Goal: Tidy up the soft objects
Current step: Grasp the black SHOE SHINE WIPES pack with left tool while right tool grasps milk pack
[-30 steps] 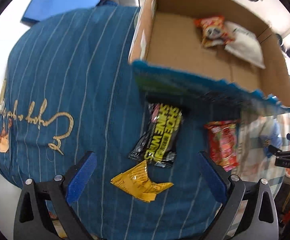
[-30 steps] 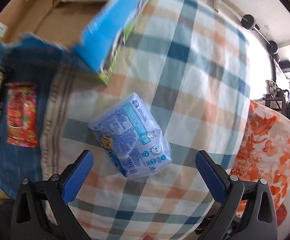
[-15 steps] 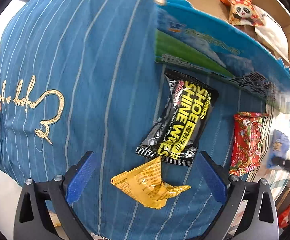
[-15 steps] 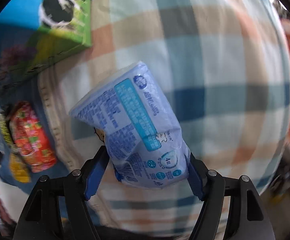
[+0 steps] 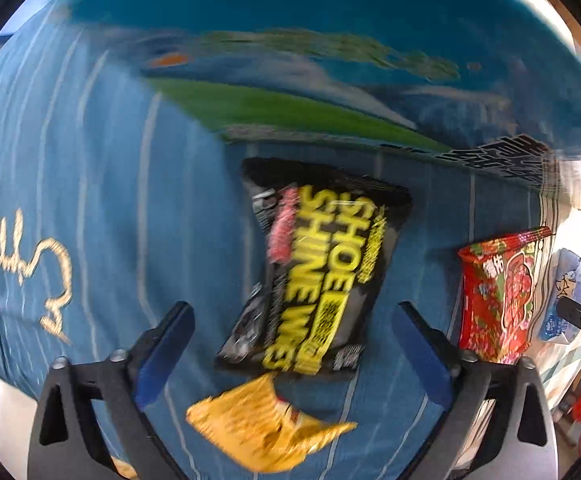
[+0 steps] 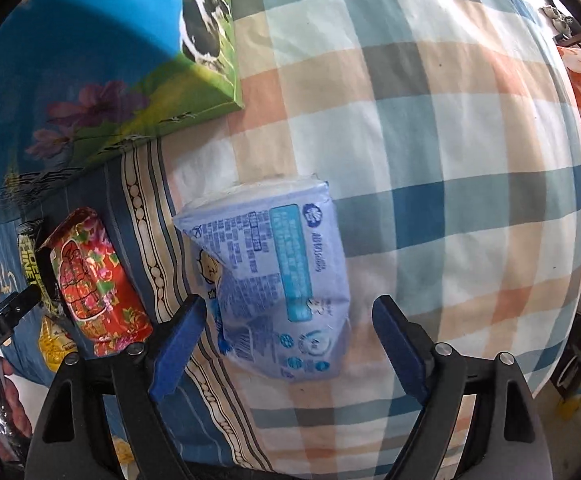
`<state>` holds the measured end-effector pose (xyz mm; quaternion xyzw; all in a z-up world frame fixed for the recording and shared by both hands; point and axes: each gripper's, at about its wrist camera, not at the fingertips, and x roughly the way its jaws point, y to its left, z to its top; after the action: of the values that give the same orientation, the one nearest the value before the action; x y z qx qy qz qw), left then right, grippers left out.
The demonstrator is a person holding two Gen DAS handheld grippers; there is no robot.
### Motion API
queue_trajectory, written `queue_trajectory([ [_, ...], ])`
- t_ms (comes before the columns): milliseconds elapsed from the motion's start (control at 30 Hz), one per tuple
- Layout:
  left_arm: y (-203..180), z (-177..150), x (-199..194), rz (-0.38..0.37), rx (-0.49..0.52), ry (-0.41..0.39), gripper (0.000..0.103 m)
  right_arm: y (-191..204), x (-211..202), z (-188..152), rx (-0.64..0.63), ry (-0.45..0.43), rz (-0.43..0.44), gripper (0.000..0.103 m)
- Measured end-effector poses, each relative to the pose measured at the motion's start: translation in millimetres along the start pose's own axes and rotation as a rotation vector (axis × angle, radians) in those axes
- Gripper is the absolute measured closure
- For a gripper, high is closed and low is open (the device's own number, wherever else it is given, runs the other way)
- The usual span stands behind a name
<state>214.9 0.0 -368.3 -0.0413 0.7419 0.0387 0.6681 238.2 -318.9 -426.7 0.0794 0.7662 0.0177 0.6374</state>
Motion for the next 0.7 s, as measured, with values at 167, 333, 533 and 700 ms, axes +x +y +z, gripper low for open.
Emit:
queue_trajectory([
  [167,-1,10,11,-0.018,-0.007,-0.024,0.046,12,10,5,0.028,0.006,-0.002,0.026],
  [333,3,3,10,-0.022,-0.044,-0.029,0.053,16,17,-5,0.023,-0.001,-0.045,0.041],
  [533,0,-23,14,-0.052,-0.044,0.022,0.05,26,21,-26,0.003,0.045,-0.023,0.051],
  [700,2,-18,28,-0.029,-0.042,0.023,0.048,35,30,-34,-0.008,0.038,-0.062,0.048],
])
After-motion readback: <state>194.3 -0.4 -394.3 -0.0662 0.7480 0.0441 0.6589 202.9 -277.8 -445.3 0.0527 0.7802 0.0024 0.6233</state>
